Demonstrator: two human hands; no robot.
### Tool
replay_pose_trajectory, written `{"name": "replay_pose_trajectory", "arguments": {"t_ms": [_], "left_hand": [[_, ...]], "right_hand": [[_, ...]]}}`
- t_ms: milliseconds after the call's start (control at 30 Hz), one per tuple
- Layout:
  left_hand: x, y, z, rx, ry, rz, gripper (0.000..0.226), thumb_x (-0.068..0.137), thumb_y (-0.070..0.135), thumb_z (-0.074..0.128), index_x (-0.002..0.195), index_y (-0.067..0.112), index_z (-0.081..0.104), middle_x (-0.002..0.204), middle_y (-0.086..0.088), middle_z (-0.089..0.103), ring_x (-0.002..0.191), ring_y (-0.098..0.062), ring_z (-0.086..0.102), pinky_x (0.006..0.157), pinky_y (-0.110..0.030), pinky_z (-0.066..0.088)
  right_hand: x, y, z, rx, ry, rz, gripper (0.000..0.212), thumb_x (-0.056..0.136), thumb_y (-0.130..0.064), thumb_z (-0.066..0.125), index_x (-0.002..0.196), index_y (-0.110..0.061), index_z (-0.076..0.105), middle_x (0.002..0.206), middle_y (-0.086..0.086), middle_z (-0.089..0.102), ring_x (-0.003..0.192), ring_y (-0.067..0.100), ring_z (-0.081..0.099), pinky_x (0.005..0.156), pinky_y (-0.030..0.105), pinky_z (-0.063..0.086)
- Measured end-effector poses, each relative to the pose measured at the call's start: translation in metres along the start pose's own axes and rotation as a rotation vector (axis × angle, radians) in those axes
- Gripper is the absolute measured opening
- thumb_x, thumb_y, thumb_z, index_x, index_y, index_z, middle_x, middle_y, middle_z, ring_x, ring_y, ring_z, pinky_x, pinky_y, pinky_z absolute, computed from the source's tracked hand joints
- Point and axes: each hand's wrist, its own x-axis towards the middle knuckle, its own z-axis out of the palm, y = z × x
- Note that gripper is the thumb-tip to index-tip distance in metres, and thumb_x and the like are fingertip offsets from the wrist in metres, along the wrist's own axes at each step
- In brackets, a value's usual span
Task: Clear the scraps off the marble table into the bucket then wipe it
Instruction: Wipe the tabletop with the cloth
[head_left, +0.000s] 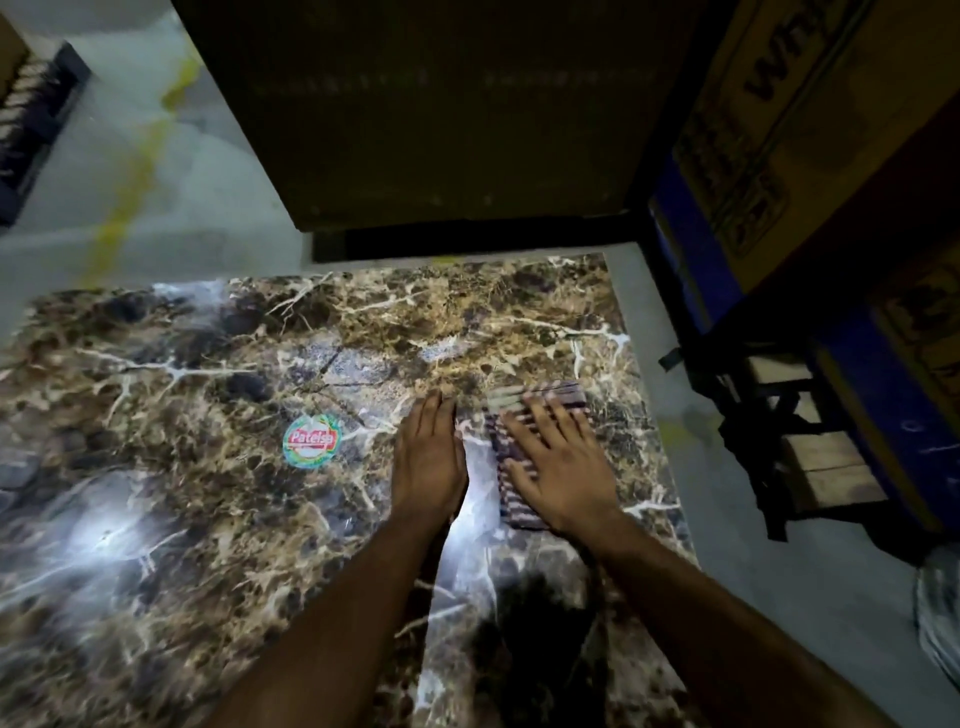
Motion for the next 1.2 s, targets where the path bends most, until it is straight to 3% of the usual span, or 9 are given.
{"name": "replay_pose_trajectory", "arguments": {"t_ms": [133, 300, 467, 633, 833, 1033, 1200], "left_hand": [[0.023, 0.008, -0.002, 0.028, 0.013, 0.049, 0.052, 0.105, 0.023, 0.035, 0.156, 0.019, 0.028, 0.165, -0.002, 0.022, 0.152, -0.020, 0.016, 0.124, -0.036, 0.009], [0.062, 0.012, -0.002, 0.026, 0.026, 0.045, 0.052, 0.105, 0.022, 0.034, 0.156, 0.019, 0.028, 0.165, -0.003, 0.023, 0.152, -0.020, 0.016, 0.124, -0.036, 0.010], [0.087, 0.016, -0.001, 0.029, 0.010, 0.079, 0.054, 0.103, 0.021, 0.038, 0.156, 0.019, 0.028, 0.166, -0.001, 0.021, 0.152, -0.020, 0.014, 0.124, -0.037, 0.013], [0.111, 0.017, 0.000, 0.018, 0.029, 0.053, 0.053, 0.104, 0.021, 0.036, 0.156, 0.020, 0.026, 0.165, 0.000, 0.023, 0.152, -0.019, 0.016, 0.123, -0.038, 0.016], [0.128, 0.018, 0.000, 0.036, 0.058, 0.103, 0.051, 0.103, 0.022, 0.039, 0.153, 0.020, 0.032, 0.162, -0.001, 0.028, 0.149, -0.020, 0.020, 0.123, -0.042, 0.020], [0.147, 0.023, 0.003, 0.067, 0.042, 0.132, 0.055, 0.103, 0.023, 0.035, 0.157, 0.018, 0.024, 0.166, -0.002, 0.020, 0.152, -0.020, 0.015, 0.125, -0.042, 0.016], [0.163, 0.040, 0.008, 0.048, 0.044, 0.152, 0.055, 0.104, 0.025, 0.035, 0.157, 0.020, 0.024, 0.166, -0.001, 0.021, 0.152, -0.020, 0.016, 0.125, -0.039, 0.012]], "right_hand": [[0.071, 0.000, -0.009, 0.018, 0.008, 0.155, 0.069, 0.097, -0.062, 0.019, 0.162, -0.039, 0.014, 0.171, 0.006, 0.016, 0.158, 0.030, 0.010, 0.127, 0.051, 0.008], [0.063, 0.013, -0.012, -0.019, -0.031, -0.056, 0.066, 0.099, -0.061, 0.019, 0.161, -0.042, 0.015, 0.171, 0.002, 0.016, 0.158, 0.027, 0.008, 0.126, 0.047, 0.002], [0.126, 0.037, -0.022, -0.010, 0.036, 0.152, 0.068, 0.099, -0.065, 0.013, 0.162, -0.041, 0.009, 0.172, 0.003, 0.010, 0.158, 0.027, 0.006, 0.127, 0.048, 0.003], [0.141, 0.013, -0.022, -0.021, -0.024, -0.044, 0.068, 0.098, -0.063, 0.013, 0.162, -0.041, 0.009, 0.172, 0.001, 0.009, 0.159, 0.025, 0.002, 0.127, 0.049, 0.002], [0.198, 0.048, -0.033, -0.003, 0.046, 0.114, 0.070, 0.096, -0.065, 0.015, 0.161, -0.040, 0.017, 0.171, 0.002, 0.014, 0.158, 0.027, 0.008, 0.127, 0.050, 0.007], [0.196, 0.049, -0.032, -0.030, 0.020, -0.056, 0.065, 0.099, -0.063, 0.020, 0.161, -0.042, 0.016, 0.171, 0.000, 0.014, 0.159, 0.024, 0.007, 0.127, 0.049, 0.007], [0.213, 0.098, -0.044, -0.026, 0.064, 0.153, 0.073, 0.094, -0.066, 0.011, 0.162, -0.040, 0.017, 0.172, 0.002, 0.013, 0.158, 0.027, 0.008, 0.126, 0.049, 0.005]]}}
